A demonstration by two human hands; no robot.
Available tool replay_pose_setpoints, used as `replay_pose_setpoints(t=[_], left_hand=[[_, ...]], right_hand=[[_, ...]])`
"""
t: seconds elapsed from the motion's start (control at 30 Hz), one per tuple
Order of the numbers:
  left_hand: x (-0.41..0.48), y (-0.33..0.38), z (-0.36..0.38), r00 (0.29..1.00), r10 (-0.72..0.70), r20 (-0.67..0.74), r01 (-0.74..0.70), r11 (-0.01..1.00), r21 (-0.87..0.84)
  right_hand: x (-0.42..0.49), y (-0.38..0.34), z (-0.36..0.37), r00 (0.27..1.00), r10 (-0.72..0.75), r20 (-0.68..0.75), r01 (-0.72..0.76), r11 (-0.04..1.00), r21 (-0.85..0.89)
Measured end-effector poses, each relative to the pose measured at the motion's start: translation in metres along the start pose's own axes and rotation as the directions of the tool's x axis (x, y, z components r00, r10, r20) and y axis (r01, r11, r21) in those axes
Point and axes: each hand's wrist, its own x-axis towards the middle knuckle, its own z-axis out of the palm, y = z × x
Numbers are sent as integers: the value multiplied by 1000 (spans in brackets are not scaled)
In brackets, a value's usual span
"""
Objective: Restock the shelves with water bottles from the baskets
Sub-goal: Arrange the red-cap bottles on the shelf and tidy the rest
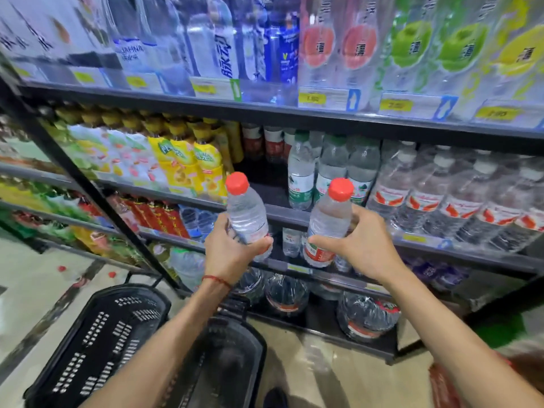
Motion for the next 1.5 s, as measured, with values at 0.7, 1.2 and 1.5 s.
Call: replay_pose_setpoints(t=[0.7, 1.2, 1.5], left_hand=[[158, -34, 8, 869, 493, -44, -477, 859, 186], [263, -63, 61, 958, 236, -165, -187, 945, 268], [284, -56, 75, 969, 202, -140, -195, 979, 64]], right_hand=[[79, -1, 47, 994, -66, -83, 67, 998, 15], [89, 29, 57, 952, -206, -228, 224, 973, 58], [93, 26, 60, 946, -275, -175, 274, 961, -29]])
